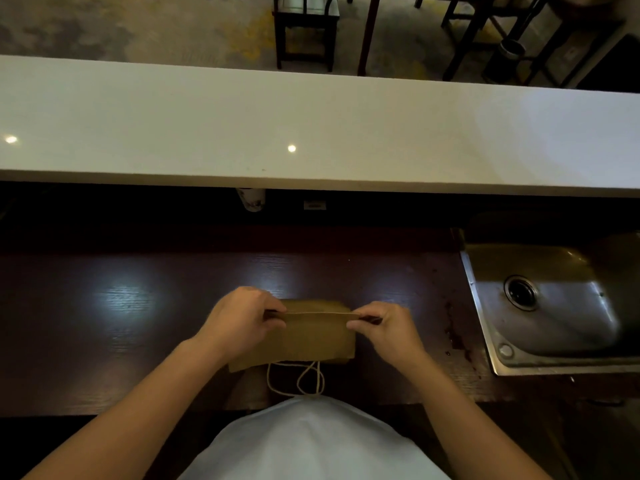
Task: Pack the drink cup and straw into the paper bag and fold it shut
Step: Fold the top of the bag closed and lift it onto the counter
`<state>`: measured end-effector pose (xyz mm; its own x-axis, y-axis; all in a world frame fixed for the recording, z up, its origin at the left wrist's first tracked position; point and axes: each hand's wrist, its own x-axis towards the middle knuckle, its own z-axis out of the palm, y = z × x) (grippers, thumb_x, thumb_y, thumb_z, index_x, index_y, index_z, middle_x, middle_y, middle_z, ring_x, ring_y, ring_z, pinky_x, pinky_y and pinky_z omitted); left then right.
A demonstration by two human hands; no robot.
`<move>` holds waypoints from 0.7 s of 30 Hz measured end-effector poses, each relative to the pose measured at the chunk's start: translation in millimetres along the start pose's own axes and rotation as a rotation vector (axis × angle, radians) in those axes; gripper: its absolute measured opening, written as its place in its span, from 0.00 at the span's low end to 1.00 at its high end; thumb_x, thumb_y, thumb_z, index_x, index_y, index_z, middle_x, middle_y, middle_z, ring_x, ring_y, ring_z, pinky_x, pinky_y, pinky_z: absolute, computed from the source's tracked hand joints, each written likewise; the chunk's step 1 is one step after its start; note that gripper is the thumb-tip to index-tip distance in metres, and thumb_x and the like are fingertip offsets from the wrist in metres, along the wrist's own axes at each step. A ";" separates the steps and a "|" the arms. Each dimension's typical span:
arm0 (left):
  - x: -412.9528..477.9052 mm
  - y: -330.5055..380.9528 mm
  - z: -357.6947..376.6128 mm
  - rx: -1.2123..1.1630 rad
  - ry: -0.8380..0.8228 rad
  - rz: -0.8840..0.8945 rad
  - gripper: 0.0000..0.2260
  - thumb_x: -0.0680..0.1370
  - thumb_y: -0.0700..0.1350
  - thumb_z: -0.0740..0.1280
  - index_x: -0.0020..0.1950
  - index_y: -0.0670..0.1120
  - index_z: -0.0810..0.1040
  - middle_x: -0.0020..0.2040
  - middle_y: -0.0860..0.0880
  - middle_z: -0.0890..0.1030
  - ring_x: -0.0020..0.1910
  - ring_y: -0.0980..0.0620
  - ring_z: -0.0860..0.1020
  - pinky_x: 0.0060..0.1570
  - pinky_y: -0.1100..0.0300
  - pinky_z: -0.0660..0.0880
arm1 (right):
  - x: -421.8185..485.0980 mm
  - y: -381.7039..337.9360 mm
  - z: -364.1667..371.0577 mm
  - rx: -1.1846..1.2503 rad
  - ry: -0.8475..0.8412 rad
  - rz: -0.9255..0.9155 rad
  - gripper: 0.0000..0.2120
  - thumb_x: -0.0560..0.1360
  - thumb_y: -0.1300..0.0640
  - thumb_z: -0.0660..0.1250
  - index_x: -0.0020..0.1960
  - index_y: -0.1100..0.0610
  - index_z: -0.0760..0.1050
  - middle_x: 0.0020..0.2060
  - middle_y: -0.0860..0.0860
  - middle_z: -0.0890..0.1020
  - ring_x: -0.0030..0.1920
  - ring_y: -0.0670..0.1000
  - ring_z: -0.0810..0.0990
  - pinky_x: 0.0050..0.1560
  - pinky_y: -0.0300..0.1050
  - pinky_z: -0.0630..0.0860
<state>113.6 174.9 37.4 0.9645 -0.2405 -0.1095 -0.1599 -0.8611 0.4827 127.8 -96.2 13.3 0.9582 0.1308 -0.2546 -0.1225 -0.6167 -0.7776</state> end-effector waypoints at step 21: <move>-46.5 -73.5 10.0 -0.781 0.054 -0.396 0.16 0.60 0.49 0.79 0.47 0.55 0.86 0.55 0.53 0.84 0.56 0.59 0.80 0.55 0.62 0.76 | -7.1 11.2 22.0 0.303 -0.071 0.086 0.09 0.70 0.64 0.76 0.46 0.52 0.83 0.50 0.54 0.81 0.48 0.54 0.83 0.50 0.56 0.81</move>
<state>78.3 244.9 -1.7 0.9302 0.0499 -0.3636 0.3598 -0.3193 0.8767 113.9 -87.0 -6.2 0.9217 0.1486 -0.3582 -0.2842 -0.3697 -0.8846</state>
